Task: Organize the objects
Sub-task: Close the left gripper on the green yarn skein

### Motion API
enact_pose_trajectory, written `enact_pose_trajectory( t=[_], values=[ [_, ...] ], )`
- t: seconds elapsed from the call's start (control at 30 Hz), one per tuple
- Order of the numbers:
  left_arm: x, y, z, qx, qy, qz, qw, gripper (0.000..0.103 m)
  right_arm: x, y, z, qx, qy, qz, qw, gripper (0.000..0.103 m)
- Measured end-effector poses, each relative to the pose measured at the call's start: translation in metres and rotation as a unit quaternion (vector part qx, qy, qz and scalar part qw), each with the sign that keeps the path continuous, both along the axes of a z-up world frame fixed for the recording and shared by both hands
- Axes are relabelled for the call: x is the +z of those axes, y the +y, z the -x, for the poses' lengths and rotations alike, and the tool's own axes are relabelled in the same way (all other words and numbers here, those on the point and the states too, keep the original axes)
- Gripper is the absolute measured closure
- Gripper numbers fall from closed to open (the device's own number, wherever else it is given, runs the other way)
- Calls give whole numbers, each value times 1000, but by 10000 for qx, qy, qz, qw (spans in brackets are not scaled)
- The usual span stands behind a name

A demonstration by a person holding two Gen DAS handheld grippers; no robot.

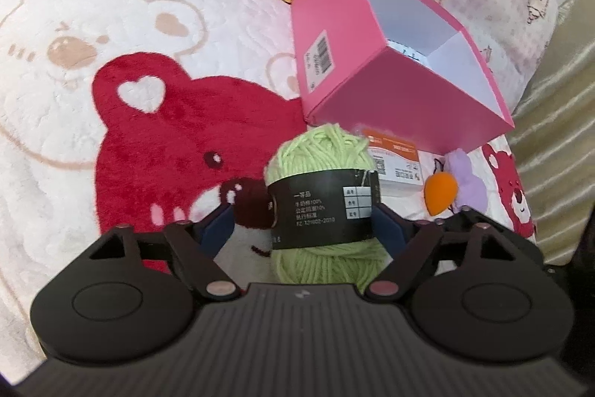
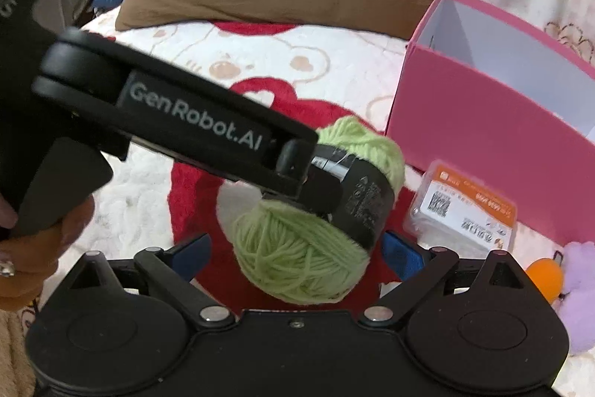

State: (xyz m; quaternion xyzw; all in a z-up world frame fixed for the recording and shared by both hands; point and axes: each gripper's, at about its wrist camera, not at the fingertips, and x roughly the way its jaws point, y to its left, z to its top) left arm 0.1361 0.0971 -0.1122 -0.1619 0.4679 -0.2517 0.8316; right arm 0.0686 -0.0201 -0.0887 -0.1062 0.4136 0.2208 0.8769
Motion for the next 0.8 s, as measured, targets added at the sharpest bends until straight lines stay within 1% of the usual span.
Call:
enact_pose_trajectory(
  t=[0.07, 0.13, 0.2, 0.23, 0.27, 0.3, 0.37, 0.43, 0.47, 0.5, 0.53, 0.57, 0.6, 0.7, 0.8],
  values=[
    [-1, -1, 0, -40, 43, 97, 9999, 34, -5, -1, -2, -18, 82, -29, 10000, 3],
    [-6, -1, -2, -73, 230, 298, 9993, 36, -10, -2, -6, -111, 209, -38, 9997, 3],
    [-13, 2, -5, -25, 535, 555, 9970, 38, -19, -6, -13, -299, 499, -93, 9983, 3],
    [-16, 3, -6, -14, 603, 644, 9961, 39, -24, -8, -17, -370, 667, -151, 9970, 3],
    [-17, 3, -6, -5, 598, 660, 9960, 40, -27, -11, -19, -436, 784, -250, 9957, 3],
    [-16, 3, -6, -3, 539, 634, 9965, 41, -27, -12, -18, -476, 767, -318, 9954, 3],
    [-13, 2, -5, -24, 379, 553, 9977, 45, -28, -11, -15, -467, 715, -279, 9960, 3],
    [-9, 1, -3, -17, 239, 449, 9987, 45, -32, -9, -14, -404, 743, -222, 9962, 0],
    [-8, -1, -2, -16, 168, 369, 9992, 45, -34, -8, -13, -345, 841, -270, 9955, 0],
    [-6, -2, -1, -43, 81, 306, 9995, 45, -40, -9, -15, -480, 1141, -410, 9915, 0],
    [-5, -3, 0, -70, 16, 259, 9996, 45, -40, -10, -13, -518, 1109, -441, 9915, 0],
    [-5, -3, 0, -78, 6, 248, 9997, 45, -39, -10, -9, -496, 1044, -454, 9923, 0],
    [-5, -3, 0, -79, 36, 278, 9996, 45, -39, -11, -8, -556, 1069, -496, 9915, 0],
    [-8, -1, -2, -59, 159, 390, 9991, 45, -36, -20, -4, -786, 1122, -911, 9864, 0],
    [-9, 3, -4, -37, 262, 508, 9984, 47, -32, -31, -2, -1037, 1208, -1334, 9782, 0]
  ],
)
